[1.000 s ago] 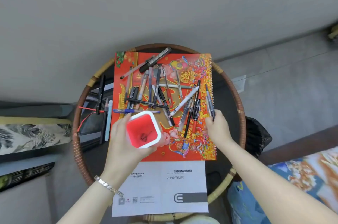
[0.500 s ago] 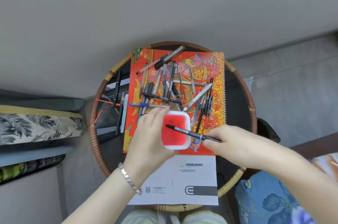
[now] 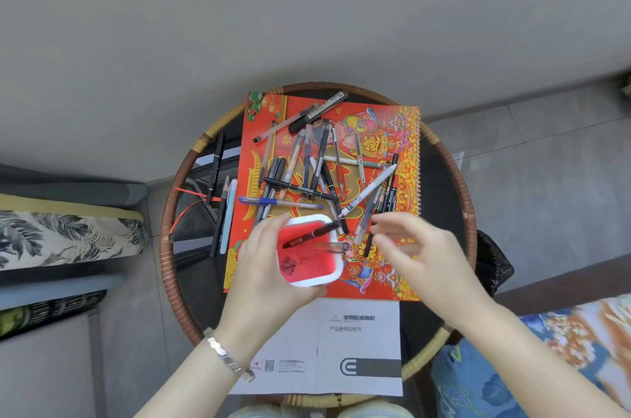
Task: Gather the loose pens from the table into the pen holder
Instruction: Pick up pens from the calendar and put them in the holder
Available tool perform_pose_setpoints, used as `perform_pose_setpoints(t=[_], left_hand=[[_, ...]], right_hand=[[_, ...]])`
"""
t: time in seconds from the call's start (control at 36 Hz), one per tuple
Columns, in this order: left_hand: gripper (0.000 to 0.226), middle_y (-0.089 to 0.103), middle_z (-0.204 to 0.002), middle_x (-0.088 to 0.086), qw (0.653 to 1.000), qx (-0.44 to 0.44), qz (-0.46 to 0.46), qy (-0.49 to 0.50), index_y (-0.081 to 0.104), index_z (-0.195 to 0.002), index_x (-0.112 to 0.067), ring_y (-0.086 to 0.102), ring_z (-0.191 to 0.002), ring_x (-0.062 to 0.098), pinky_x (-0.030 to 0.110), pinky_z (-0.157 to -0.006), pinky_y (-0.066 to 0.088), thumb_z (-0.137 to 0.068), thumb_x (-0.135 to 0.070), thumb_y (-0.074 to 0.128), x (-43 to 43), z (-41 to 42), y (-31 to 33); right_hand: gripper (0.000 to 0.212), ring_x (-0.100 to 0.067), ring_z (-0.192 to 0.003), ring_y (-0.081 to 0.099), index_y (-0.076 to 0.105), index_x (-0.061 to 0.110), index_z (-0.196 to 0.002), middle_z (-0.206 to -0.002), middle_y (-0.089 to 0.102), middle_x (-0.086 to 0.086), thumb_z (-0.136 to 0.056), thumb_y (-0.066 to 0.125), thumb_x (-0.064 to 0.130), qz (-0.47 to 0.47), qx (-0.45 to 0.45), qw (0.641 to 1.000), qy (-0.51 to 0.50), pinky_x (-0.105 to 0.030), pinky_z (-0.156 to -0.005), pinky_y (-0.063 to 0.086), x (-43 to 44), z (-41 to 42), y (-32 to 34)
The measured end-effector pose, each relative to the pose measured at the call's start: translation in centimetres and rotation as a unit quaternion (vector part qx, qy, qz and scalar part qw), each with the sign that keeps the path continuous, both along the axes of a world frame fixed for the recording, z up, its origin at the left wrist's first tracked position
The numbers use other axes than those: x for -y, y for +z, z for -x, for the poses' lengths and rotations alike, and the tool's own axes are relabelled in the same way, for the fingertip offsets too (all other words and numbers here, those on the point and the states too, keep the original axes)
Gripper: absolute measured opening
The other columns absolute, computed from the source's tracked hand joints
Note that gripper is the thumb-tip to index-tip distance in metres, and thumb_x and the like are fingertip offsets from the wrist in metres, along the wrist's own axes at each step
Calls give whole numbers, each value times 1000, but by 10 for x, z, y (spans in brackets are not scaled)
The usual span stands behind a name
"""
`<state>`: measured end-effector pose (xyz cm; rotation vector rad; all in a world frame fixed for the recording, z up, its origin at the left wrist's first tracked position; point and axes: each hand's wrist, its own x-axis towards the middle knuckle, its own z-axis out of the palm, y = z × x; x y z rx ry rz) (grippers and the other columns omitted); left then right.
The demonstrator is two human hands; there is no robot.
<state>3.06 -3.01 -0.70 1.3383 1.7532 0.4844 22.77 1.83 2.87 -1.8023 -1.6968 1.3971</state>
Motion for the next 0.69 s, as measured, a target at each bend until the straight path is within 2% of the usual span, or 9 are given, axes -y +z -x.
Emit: perform_pose_setpoints(t=[0.08,0.22,0.28,0.36,0.42,0.47,0.56,0.64,0.69], left_hand=[[100,38,-129,-19,1000,-3,-3,13,35,-133,-31,35,-122,4,19,-97,27,-50,-28,89,-2,5,0],[100,37,-125,-20,1000,-10,-3,21,35,-132,-32,34,-119,1,21,-99,30,-49,-28,90,-2,8,-3],[99,36,-120,-27,1000,-8,-9,26,35,-131,-34,32,-116,-3,18,-97,27,-49,-27,90,-1,9,-3],[98,26,-113,-43,999,-3,-9,31,33,-127,-40,32,-113,-5,15,-93,26,-49,-26,90,0,10,-4],[98,25,-112,-44,999,-3,-4,32,34,-129,-36,33,-114,-3,17,-93,28,-49,-25,90,0,11,-4],[99,32,-115,-36,999,-4,-1,33,34,-131,-33,34,-116,-1,19,-93,29,-50,-26,89,1,11,-4],[99,34,-121,-24,999,-4,5,35,34,-133,-32,33,-116,0,19,-93,28,-51,-28,89,2,10,-5],[99,32,-115,-33,999,-4,7,37,34,-133,-32,33,-115,-1,19,-93,29,-51,-31,89,2,10,-6],[99,25,-111,-43,999,-3,9,41,34,-132,-32,34,-115,-1,19,-93,30,-51,-30,89,2,9,-5]], right_hand=[[19,-4,-83,62,66,16,-108,-88,64,9,-90,60,14,19,82,993,-82,-7,-64,45,-15,-17,-40],[37,-18,-80,56,51,6,-127,-95,58,-2,-94,53,22,88,161,970,-159,-29,-70,43,-36,-13,-103],[41,-25,-86,60,47,3,-128,-100,59,-9,-94,54,24,95,188,964,-162,-32,-69,43,-41,-5,-120],[38,-34,-98,60,48,1,-118,-111,61,-16,-91,59,26,100,225,952,-182,-39,-72,47,-47,4,-134],[36,-37,-96,62,47,0,-113,-108,63,-19,-89,61,23,116,225,947,-197,-39,-68,46,-48,7,-139],[36,-40,-97,62,45,-1,-116,-106,63,-20,-90,60,18,122,226,946,-198,-36,-66,43,-47,7,-143],[41,-39,-99,62,47,-2,-125,-101,62,-18,-92,57,21,124,196,950,-209,-35,-71,42,-44,3,-147],[33,-23,-80,59,55,7,-117,-94,64,-10,-93,55,29,124,124,955,-241,-36,-80,43,-37,-6,-147],[35,-20,-78,55,60,-3,-108,-88,67,-10,-95,51,28,123,88,952,-267,-34,-75,44,-33,-13,-141]])
